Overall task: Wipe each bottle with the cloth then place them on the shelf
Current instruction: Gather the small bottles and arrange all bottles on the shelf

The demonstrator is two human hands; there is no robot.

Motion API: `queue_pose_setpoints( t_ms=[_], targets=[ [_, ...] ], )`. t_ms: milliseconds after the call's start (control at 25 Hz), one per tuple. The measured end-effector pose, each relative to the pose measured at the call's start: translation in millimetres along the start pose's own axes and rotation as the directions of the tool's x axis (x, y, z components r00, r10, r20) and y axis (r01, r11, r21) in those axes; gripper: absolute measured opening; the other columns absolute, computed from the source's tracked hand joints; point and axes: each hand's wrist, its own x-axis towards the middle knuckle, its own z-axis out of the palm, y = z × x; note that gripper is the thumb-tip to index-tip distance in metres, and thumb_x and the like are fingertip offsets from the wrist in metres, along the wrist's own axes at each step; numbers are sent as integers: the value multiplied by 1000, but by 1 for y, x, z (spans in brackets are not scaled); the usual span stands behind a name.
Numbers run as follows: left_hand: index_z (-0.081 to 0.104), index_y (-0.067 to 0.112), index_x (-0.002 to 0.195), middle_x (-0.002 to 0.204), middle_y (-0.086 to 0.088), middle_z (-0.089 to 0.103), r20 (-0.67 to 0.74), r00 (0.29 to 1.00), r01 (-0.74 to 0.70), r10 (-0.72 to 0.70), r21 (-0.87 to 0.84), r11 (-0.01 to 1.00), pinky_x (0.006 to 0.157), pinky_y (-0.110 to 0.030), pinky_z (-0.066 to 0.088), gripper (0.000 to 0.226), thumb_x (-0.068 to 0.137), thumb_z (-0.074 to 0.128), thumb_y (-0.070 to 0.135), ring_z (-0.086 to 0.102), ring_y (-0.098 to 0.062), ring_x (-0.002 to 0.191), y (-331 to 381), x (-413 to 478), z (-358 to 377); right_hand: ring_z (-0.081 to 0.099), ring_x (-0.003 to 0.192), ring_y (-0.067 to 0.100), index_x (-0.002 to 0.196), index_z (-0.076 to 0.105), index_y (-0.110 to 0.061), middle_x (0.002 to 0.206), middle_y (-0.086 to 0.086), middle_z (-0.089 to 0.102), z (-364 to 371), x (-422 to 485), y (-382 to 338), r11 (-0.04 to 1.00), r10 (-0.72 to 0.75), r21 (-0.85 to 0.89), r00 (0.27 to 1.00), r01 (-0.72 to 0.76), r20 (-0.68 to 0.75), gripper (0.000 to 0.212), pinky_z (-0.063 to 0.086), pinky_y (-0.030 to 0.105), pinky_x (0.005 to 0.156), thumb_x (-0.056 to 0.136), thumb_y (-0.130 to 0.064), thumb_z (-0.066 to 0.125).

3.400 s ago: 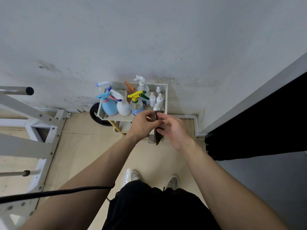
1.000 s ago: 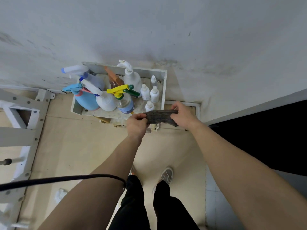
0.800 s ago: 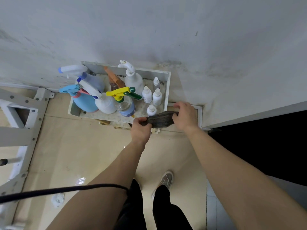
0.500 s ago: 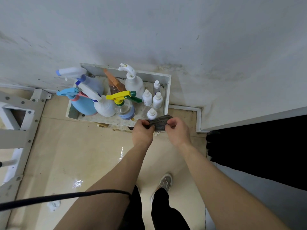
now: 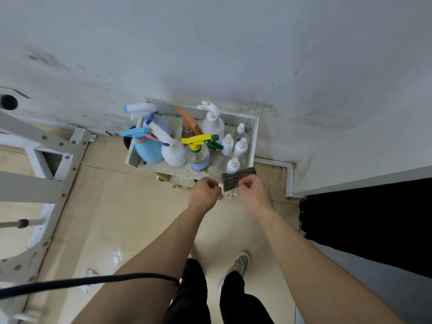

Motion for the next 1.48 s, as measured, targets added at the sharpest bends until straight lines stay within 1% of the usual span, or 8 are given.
queue_pose_setpoints(
  t_ms=[320, 440, 600, 760, 1000, 1160, 1240, 1480],
  targets=[
    [72, 17, 95, 90, -1, 71, -115, 993, -40, 31, -75, 996, 66, -25, 45, 10, 90, 63, 19, 61, -15, 73, -9, -42, -133, 65, 95, 25, 94, 70, -19, 98, 1, 73, 44, -52, -99, 949, -270, -112, 945, 294, 186, 11, 52, 36, 84, 92, -22, 60],
    [73, 19, 95, 87, 2, 71, -177, 982, -87, 67, -107, 990, 59, -24, 46, 11, 92, 62, 20, 62, -16, 69, -14, -37, -197, 63, 92, 20, 97, 70, -20, 96, -4, 70, 59, -60, -158, 916, -358, -111, 910, 386, 207, 12, 48, 30, 75, 95, -22, 58],
    [70, 23, 87, 88, 2, 72, -200, 969, -166, 147, -84, 982, 72, -34, 57, 8, 89, 62, 20, 67, -17, 76, -11, 1, -278, 62, 109, 24, 91, 67, -26, 104, -2, 70, 82, -45, -232, 890, -411, -170, 906, 422, 100, 12, 50, 37, 92, 94, -22, 56],
    [65, 26, 91, 88, 8, 70, -152, 966, -208, 208, 12, 978, 79, -43, 60, 5, 87, 63, 23, 72, -21, 80, 0, 48, -331, 64, 97, 23, 95, 59, -39, 107, -4, 68, 106, -7, -269, 893, -331, -302, 941, 335, 65, 17, 53, 47, 91, 89, -25, 50],
    [62, 24, 125, 114, 0, 64, 19, 929, -362, 370, 258, 896, 88, -38, 54, 40, 86, 73, 23, 64, -21, 97, 31, 107, -327, 56, 119, 26, 133, 59, -20, 133, 9, 53, 122, 41, -292, 865, -312, -354, 934, 356, 175, 44, 47, 40, 104, 91, -5, 54],
    [71, 23, 115, 104, -2, 71, 126, 925, -381, 360, 300, 875, 78, -33, 50, 31, 84, 71, 21, 65, -23, 94, 44, 133, -311, 64, 98, 27, 112, 71, -21, 109, 7, 69, 131, 68, -292, 869, -256, -339, 913, 361, 318, 28, 55, 39, 84, 88, -10, 62],
    [76, 26, 107, 92, -4, 73, 132, 917, -400, 378, 296, 868, 73, -36, 52, 24, 84, 70, 25, 66, -24, 84, 49, 140, -309, 63, 91, 24, 104, 74, -22, 99, 5, 71, 129, 77, -293, 880, -281, -297, 911, 370, 303, 22, 49, 31, 74, 87, -11, 66],
    [78, 30, 105, 89, -8, 75, 68, 902, -427, 425, 267, 864, 71, -40, 55, 23, 85, 69, 24, 66, -27, 79, 70, 155, -309, 62, 96, 22, 113, 74, -17, 109, 6, 72, 120, 100, -307, 889, -315, -261, 915, 377, 251, 26, 40, 23, 80, 88, -12, 71]
  ],
)
